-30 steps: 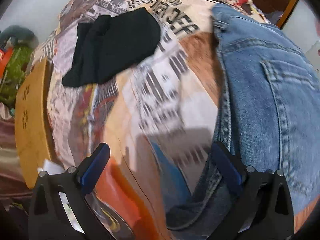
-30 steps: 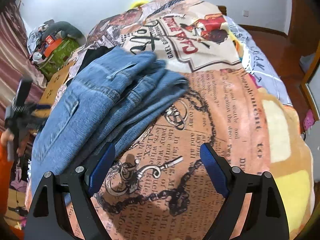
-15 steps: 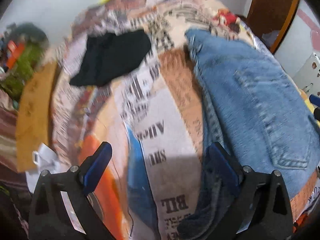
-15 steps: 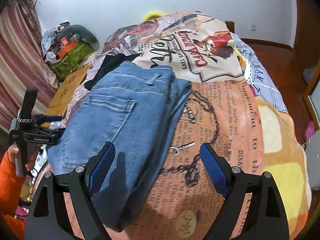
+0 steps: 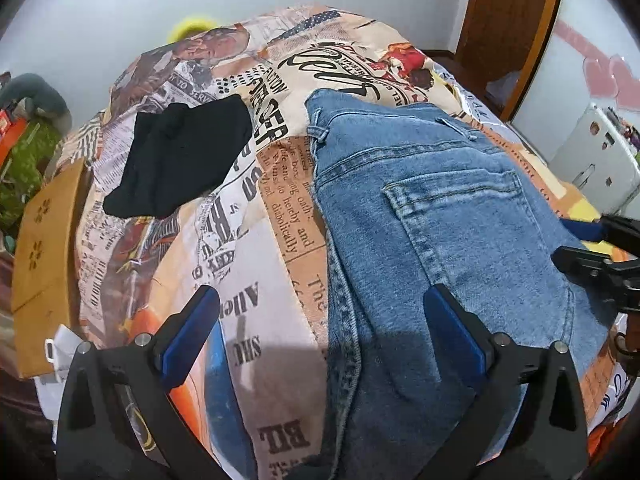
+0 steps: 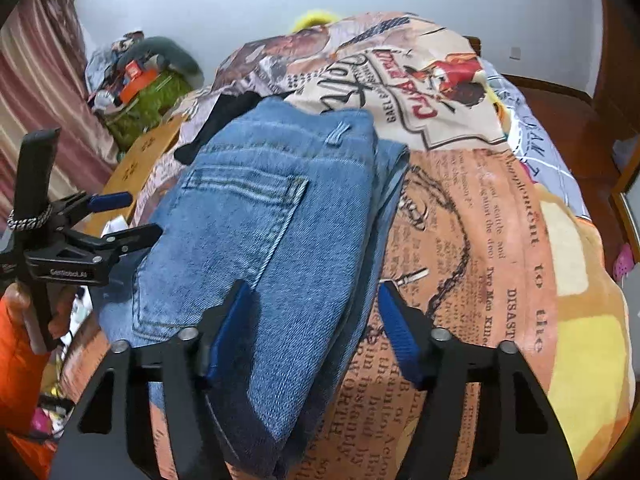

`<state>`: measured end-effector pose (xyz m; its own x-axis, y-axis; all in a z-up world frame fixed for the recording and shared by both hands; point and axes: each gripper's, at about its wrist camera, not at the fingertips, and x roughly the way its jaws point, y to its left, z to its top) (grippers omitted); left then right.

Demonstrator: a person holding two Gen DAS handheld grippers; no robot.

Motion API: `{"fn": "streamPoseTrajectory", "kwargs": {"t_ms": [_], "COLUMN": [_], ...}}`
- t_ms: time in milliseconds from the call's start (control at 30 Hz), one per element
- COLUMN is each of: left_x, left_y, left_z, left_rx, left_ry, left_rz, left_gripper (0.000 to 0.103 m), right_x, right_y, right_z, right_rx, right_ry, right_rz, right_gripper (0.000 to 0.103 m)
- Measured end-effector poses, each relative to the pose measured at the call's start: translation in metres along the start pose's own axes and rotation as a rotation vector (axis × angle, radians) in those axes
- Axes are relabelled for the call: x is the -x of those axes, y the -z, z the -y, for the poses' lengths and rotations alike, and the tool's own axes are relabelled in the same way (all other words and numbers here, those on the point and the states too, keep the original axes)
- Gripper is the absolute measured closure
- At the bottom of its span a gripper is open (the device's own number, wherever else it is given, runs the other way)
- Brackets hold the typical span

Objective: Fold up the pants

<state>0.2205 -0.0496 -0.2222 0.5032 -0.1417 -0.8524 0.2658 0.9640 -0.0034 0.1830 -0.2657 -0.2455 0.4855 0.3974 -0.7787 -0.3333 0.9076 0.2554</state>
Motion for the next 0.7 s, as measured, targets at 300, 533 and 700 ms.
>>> {"fn": "streamPoseTrajectory", "kwargs": {"t_ms": [300,533,700], "left_x": [0.005,0.011,0.001], "left_y": [0.002,-0.033,-0.074], "left_z": [-0.002,-0.014,-0.02], "left_rx": [-0.01,0.006,0.023], "left_ry": [-0.023,-0.001,-0.007], "left_rz": [0.011,0.063,0.102], "left_gripper": [0.0,0.0,0.0], "right_x": [0.001,0.015,0.008], "right_y": [0.001,-0.029,-0.057], "right_z": [0.001,0.005,0.018], "right_rx": [-0.01,0.007,-0.002], "right_ry": [-0.042,-0.005,0.003], "right_rz": [-0.021,0.046,0.092], "right_gripper": [0.064,0.046,0.044]}}
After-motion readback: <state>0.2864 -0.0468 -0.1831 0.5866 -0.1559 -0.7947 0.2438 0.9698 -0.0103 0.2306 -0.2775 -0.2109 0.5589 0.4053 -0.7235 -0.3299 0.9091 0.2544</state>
